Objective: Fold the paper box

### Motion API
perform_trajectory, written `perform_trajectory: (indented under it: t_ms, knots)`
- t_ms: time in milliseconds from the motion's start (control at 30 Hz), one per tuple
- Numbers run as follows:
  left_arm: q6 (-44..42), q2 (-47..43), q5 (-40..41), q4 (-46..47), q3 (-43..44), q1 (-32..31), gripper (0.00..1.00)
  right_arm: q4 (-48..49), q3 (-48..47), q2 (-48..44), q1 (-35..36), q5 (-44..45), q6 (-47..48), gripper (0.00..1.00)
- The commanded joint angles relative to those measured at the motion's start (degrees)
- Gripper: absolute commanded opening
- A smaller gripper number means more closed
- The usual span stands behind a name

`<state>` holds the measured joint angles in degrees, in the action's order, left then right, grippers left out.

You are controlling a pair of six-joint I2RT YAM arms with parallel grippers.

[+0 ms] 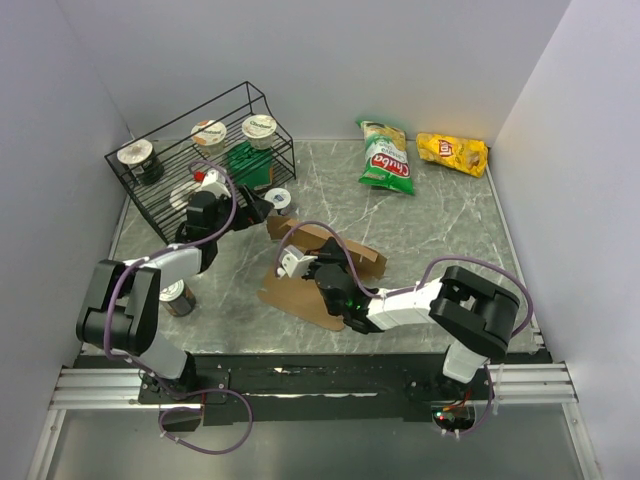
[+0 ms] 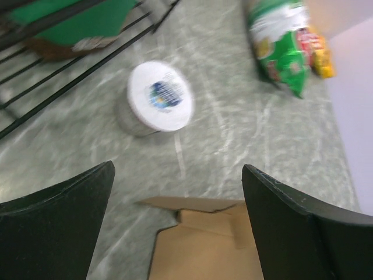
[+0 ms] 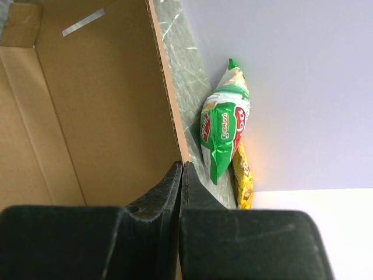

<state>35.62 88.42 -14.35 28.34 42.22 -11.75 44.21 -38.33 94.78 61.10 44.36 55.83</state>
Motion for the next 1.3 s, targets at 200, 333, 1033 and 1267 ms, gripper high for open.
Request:
perform_trajectory:
  t_ms: [200,333,1033,1267]
  knots:
    - [-5.91,2.09,-17.62,8.58,2.87,-0.29,0.97,-6.15,2.2,-1.27,0.07,-2.61,-5.82,0.0]
    - [-7.49,3.07,-20.89,7.25,3.14,-1.43,0.94,-7.2,2.03,-1.79,-0.1,-3.4,-6.96,0.0]
    - [-9.25,4.65,-21.07,5.76,-0.55,-3.72,0.63,-8.17,1.5,-2.85,-1.07,-3.93,-9.16,0.0]
    - [-9.78,3.95,-17.74,5.15,-1.61,-4.33,0.56,-8.43,1.24,-3.46,-1.33,-3.75,-10.13,0.18]
